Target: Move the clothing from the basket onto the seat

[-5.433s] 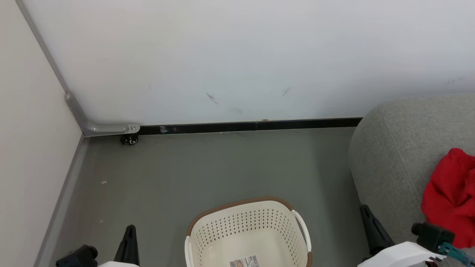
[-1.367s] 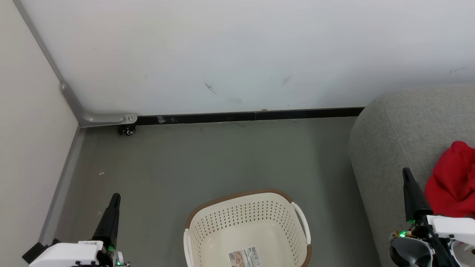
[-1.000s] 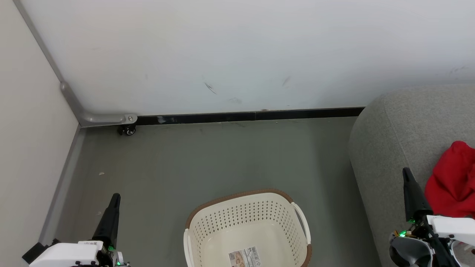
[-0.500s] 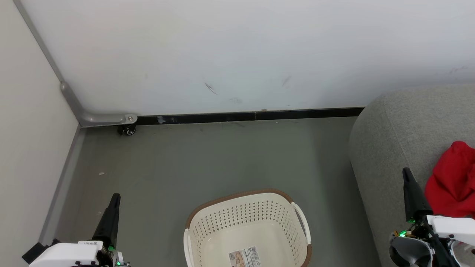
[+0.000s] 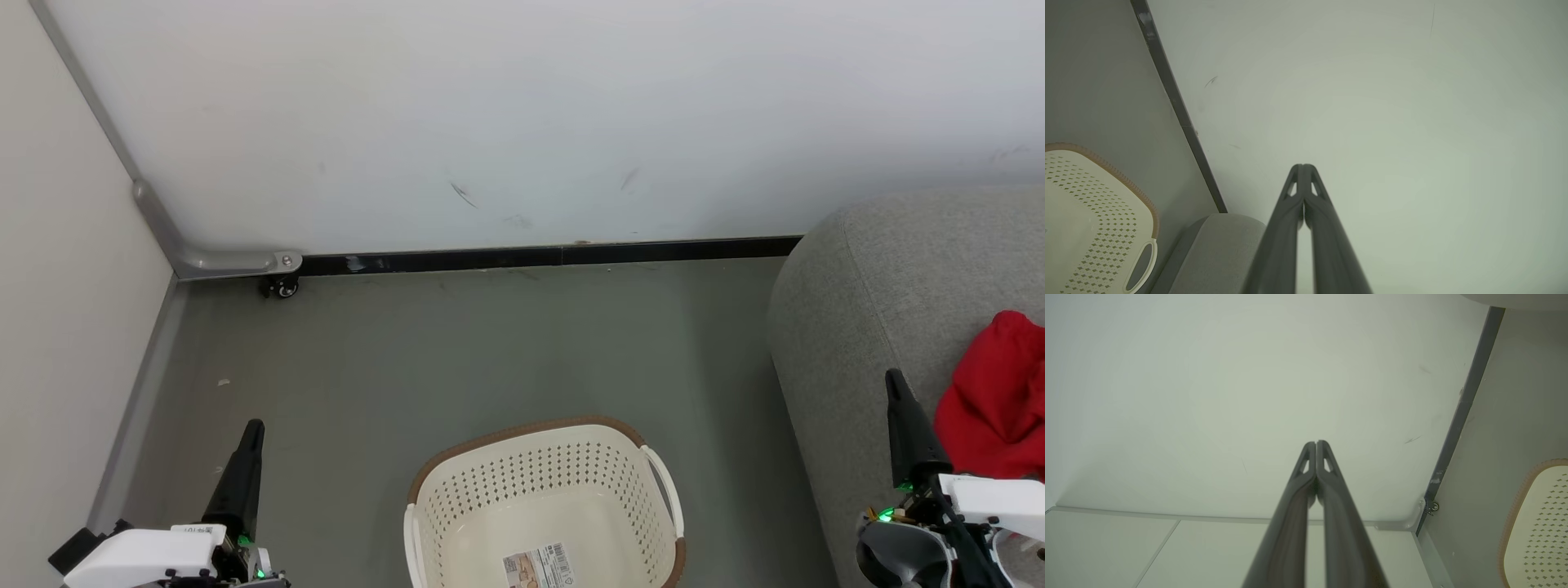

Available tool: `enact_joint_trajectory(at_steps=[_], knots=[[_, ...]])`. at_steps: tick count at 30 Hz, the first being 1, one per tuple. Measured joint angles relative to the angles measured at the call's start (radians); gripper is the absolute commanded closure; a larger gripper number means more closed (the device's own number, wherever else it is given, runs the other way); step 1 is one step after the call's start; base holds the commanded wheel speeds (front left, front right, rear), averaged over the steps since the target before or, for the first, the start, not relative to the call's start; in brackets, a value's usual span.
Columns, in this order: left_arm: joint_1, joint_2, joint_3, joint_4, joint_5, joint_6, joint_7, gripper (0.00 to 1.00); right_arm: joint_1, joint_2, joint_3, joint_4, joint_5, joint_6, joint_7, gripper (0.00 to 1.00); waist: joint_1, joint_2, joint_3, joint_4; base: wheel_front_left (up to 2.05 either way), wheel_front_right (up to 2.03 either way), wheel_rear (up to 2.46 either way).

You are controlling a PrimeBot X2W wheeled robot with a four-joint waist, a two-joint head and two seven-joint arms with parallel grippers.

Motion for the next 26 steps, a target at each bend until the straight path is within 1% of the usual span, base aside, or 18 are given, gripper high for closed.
enact_joint_trajectory(at_steps=[26], knots=[[-0.002,-0.001,0.001,0.002,0.0,0.0,0.001,1.0,0.0,0.0,0.0,0.0,0.0,0.0,0.0,1.0,-0.0001,0.0,0.0,0.0,0.0,0.0,0.0]])
